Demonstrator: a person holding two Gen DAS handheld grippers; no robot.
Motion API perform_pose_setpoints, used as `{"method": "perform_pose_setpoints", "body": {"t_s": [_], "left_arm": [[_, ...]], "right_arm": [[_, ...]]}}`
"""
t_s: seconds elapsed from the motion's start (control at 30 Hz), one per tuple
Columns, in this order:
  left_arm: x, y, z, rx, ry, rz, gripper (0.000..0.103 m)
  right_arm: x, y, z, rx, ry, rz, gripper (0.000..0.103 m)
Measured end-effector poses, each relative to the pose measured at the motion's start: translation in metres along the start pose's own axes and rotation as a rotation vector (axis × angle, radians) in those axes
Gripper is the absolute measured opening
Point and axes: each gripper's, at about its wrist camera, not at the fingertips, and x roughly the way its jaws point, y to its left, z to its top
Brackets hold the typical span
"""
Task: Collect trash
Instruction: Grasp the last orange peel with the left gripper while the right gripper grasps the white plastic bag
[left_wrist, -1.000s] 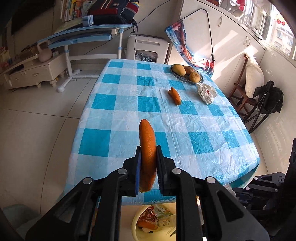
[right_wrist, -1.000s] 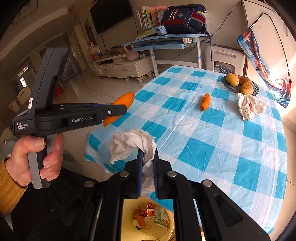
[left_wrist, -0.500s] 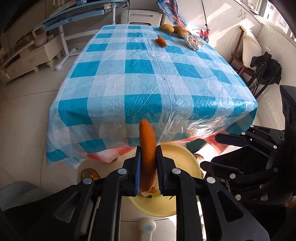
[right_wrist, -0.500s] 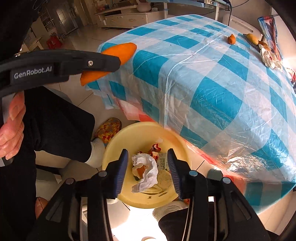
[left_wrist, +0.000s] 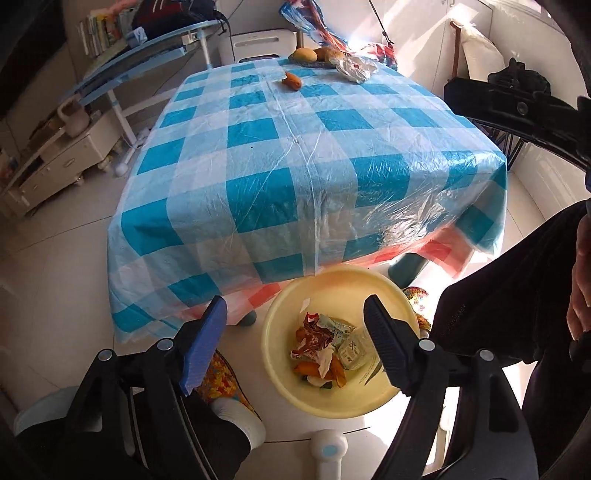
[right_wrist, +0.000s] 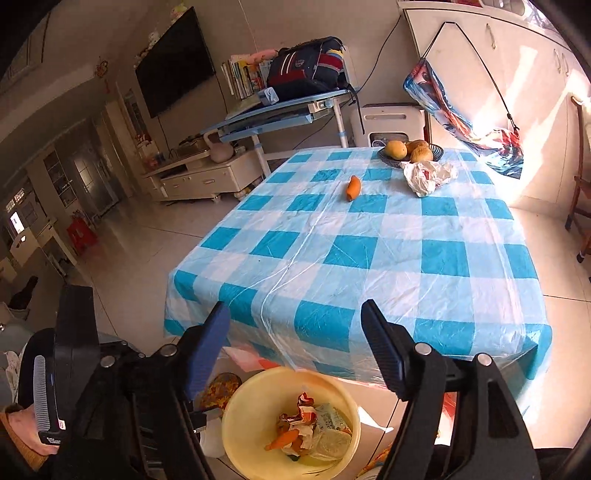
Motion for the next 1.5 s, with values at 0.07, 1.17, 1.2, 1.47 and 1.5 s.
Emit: {"method": "perform_pose_setpoints", "body": {"t_s": [0.07,1.17,1.2,1.47,1.5], "left_arm": [[-0.011,0.011,0.007,-0.049,-0.056,-0.003,0.074],[0.22,-0.001,0.305,-0.07,-0.009,0.008,0.017],[0.218,0.0,0.303,-0.073,-0.003,-0.009,0.016],[0.164,0.047,0.246,-0.134,-0.033,-0.05,0.015],[0.155,0.054,0.236,-0.145,-0.037,-0.051,0.015]], "right_arm": [[-0.007,0.0,0.002,-0.001,-0.024,-0.013,0.071],[0.211,-0.177,0.155,0.063,0.201,-0.217,0.044],[0.212,-0.177,0.156,0.061,0.203,-0.209,0.044],[0.196,-0.148,0.151,0.076,0.192,-0.106,0.033],[0.192,-0.139,0.15,0.065,0.19,-0.092,0.033]]}}
